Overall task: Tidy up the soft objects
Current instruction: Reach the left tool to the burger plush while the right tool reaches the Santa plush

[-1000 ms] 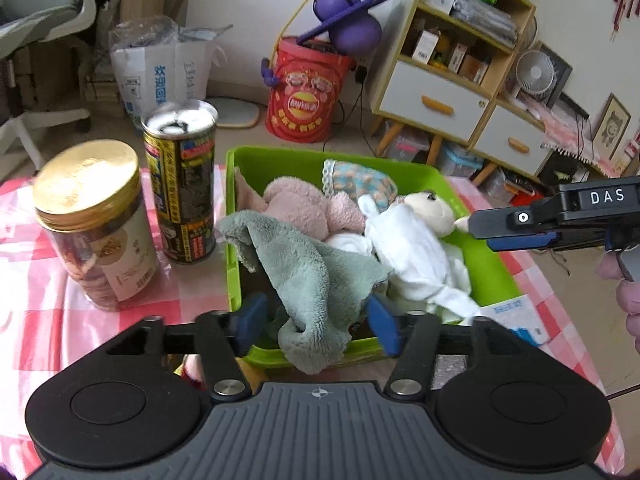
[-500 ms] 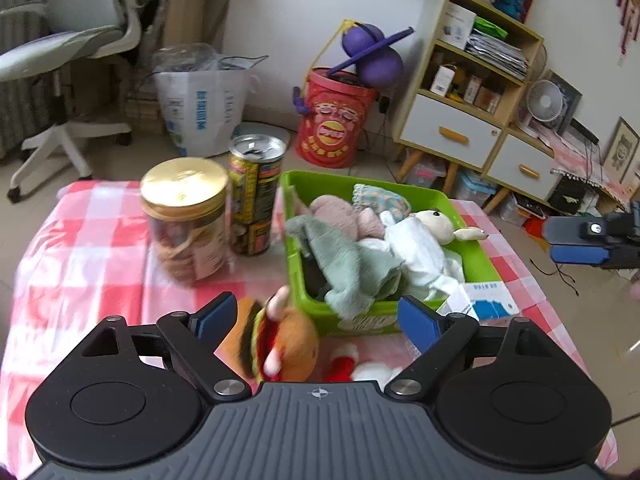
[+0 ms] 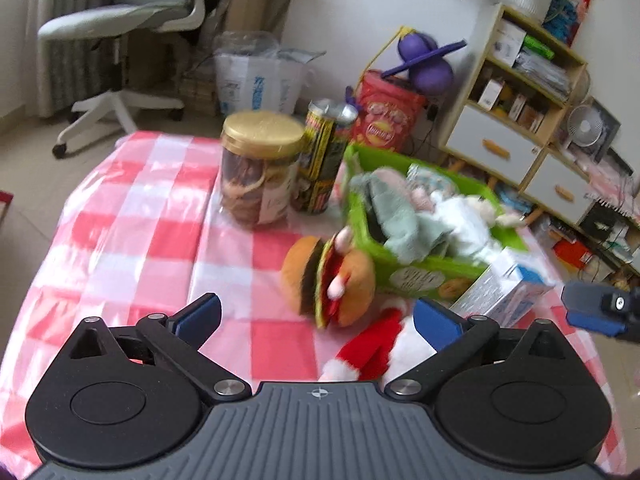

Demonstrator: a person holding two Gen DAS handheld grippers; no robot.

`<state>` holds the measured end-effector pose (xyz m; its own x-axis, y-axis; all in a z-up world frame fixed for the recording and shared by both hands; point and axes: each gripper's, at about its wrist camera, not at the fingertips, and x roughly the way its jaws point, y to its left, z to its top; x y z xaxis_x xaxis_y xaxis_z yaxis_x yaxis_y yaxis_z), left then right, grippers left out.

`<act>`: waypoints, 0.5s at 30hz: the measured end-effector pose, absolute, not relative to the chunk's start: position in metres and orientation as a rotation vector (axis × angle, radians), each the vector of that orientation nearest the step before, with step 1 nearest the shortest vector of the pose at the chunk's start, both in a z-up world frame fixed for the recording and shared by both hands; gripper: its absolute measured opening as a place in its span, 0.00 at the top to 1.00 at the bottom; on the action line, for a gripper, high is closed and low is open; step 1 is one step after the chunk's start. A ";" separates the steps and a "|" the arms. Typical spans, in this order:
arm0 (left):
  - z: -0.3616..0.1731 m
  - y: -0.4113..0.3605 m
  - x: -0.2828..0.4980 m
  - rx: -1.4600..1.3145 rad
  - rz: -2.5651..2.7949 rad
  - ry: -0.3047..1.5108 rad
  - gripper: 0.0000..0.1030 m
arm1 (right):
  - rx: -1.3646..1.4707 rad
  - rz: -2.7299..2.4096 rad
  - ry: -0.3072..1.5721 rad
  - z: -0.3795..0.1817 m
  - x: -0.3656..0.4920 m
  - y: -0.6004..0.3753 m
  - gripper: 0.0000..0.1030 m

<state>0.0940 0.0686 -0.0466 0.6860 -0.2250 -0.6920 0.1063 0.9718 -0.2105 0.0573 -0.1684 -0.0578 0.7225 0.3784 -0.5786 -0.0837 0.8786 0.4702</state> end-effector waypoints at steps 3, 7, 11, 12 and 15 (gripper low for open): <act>-0.054 0.068 0.097 -0.139 -0.170 0.813 0.05 | 0.397 0.257 0.797 -0.072 0.062 -0.153 0.37; -0.061 0.069 0.103 -0.158 -0.176 0.815 0.05 | 0.328 0.264 0.820 -0.082 0.062 -0.136 0.37; -0.069 0.067 0.105 -0.184 -0.196 0.796 0.05 | 0.295 0.284 0.830 -0.093 0.062 -0.125 0.37; -0.071 0.066 0.105 -0.185 -0.200 0.791 0.05 | 0.288 0.285 0.831 -0.097 0.062 -0.123 0.37; -0.078 0.065 0.108 -0.186 -0.227 0.777 0.05 | 0.262 0.292 0.841 -0.105 0.061 -0.118 0.37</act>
